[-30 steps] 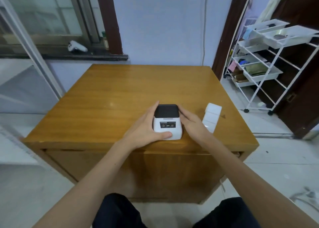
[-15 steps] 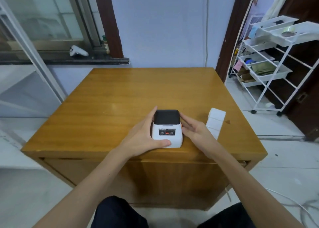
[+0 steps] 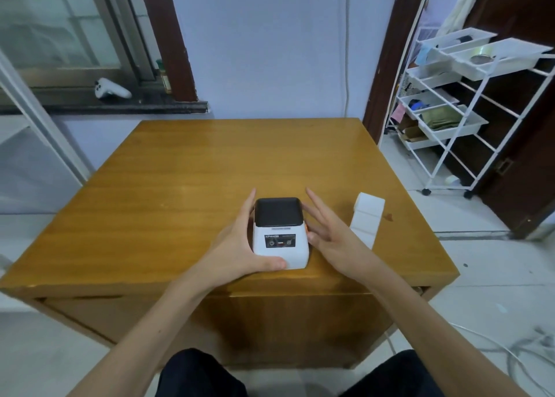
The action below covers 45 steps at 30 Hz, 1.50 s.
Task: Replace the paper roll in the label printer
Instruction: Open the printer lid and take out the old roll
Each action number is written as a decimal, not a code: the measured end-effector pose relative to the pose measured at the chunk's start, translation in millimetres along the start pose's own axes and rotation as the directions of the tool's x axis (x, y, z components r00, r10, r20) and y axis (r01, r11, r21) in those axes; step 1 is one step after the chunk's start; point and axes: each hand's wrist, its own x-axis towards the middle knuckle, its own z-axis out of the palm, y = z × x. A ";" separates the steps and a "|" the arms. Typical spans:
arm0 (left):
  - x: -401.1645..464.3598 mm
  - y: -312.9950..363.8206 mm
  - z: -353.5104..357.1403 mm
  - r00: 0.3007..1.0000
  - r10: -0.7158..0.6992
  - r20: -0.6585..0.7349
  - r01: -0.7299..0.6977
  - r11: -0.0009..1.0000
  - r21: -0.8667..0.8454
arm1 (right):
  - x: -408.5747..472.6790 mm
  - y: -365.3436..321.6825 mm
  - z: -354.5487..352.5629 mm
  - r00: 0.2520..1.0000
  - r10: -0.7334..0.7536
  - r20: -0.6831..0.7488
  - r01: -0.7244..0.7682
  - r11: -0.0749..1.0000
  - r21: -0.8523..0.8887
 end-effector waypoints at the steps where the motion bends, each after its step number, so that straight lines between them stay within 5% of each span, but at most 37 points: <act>1: -0.2 0.4 0.1 1.000 -0.001 -0.004 0.001 1.000 -0.001 | -0.4 -0.6 0.4 1.000 -0.005 -0.005 0.005 1.000 0.002; 9: -1.2 3.8 -1.4 1.000 0.006 -0.010 -0.007 1.000 -0.030 | -1.8 -1.8 2.9 1.000 -0.029 -0.004 0.029 0.997 -0.068; 17: -3.6 3.2 -1.3 1.000 0.027 -0.008 -0.027 0.999 -0.021 | -2.1 -9.8 1.2 0.999 0.018 -0.041 -0.012 0.992 0.124; 26: -3.5 4.3 -2.6 0.999 0.032 -0.025 -0.033 0.999 -0.011 | 20.8 -13.5 -13.0 0.996 0.042 -0.074 -0.041 0.999 0.009; 31: -3.8 4.2 -3.2 0.999 0.047 -0.022 -0.048 0.998 -0.043 | 41.8 -31.7 -11.1 0.976 0.050 -0.210 -0.068 0.995 -0.079; 41: -4.0 4.9 -3.1 0.998 0.062 -0.018 -0.062 0.998 -0.011 | 70.3 -51.1 -12.7 0.906 0.383 -0.182 -0.365 0.923 0.122; 43: -3.9 5.0 -3.3 0.998 0.062 -0.017 -0.062 0.998 -0.004 | 67.7 -48.6 -10.6 0.901 0.318 -0.296 -0.303 0.948 0.095; 45: -3.5 4.5 -3.0 0.998 0.058 -0.020 -0.058 0.998 0.003 | 60.1 -42.7 -8.3 0.856 0.090 -0.509 -0.132 0.990 -0.048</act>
